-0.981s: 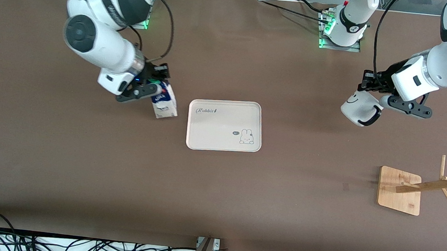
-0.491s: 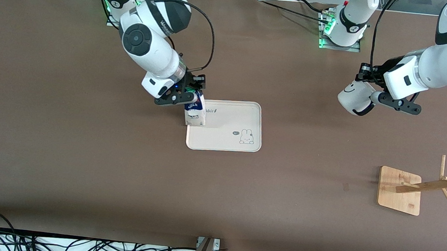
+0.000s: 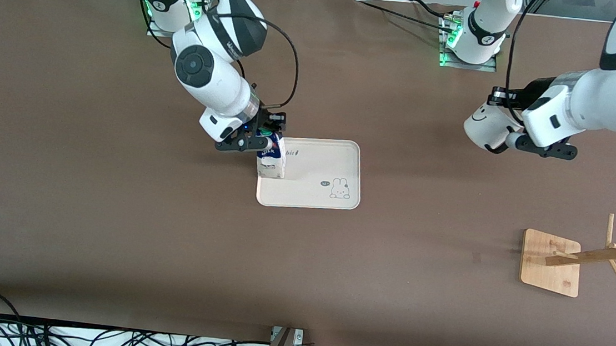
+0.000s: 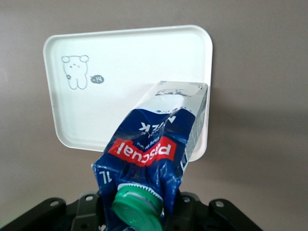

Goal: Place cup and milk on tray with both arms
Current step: 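Carry the milk carton onto the tray with the right gripper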

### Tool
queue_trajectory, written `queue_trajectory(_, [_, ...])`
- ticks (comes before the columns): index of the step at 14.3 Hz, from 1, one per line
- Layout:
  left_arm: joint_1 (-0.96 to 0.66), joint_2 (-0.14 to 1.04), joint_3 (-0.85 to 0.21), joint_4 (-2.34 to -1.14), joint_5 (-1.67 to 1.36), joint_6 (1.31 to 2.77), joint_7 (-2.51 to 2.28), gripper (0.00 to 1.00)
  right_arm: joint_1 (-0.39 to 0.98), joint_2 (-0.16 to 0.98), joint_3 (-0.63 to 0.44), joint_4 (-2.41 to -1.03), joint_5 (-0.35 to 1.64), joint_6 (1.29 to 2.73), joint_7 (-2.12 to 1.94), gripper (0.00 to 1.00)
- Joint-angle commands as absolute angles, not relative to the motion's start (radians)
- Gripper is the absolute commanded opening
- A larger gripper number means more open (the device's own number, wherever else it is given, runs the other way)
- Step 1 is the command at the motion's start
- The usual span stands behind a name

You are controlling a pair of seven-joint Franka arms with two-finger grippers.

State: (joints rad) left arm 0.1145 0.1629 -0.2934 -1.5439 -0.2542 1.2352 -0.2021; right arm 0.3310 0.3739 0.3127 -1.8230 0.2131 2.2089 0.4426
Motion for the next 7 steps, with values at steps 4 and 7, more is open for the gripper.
queue_trajectory(4, [0.061,0.254,-0.301,-1.494,-0.238,1.132,-0.311,0.0,0.38,0.437,0.314,-1.795,0.224,2.197,0.428,0.45])
queue_trajectory(7, [0.031,0.326,-0.301,-1.488,-0.238,1.098,-0.379,0.0,0.387,0.437,0.314,-1.79,0.218,2.181,0.42,0.45])
